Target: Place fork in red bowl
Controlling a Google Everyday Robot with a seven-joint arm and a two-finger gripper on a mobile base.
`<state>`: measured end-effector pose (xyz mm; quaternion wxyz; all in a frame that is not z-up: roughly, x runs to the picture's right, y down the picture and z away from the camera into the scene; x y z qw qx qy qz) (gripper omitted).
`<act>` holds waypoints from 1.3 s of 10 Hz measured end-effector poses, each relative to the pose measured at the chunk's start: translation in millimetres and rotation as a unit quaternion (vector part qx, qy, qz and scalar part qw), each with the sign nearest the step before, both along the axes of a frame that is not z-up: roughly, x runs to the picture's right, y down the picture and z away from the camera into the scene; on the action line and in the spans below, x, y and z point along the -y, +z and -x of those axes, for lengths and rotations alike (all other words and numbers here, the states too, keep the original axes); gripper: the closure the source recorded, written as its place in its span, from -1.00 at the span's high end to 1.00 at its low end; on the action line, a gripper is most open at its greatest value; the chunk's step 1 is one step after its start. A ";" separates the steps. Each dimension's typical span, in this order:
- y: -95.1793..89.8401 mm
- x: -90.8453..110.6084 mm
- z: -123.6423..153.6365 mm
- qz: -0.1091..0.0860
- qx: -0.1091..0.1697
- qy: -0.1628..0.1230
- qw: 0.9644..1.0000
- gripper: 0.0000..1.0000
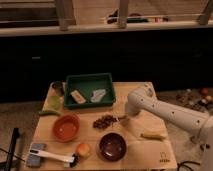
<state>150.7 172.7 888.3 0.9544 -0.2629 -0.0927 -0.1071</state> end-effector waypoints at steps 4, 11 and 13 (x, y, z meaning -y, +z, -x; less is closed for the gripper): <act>-5.0 3.2 2.7 0.003 0.002 -0.005 1.000 -1.00; -52.5 45.6 12.8 0.011 -0.007 -0.029 1.000 -1.00; -62.4 52.1 13.2 0.022 -0.011 -0.032 0.999 -1.00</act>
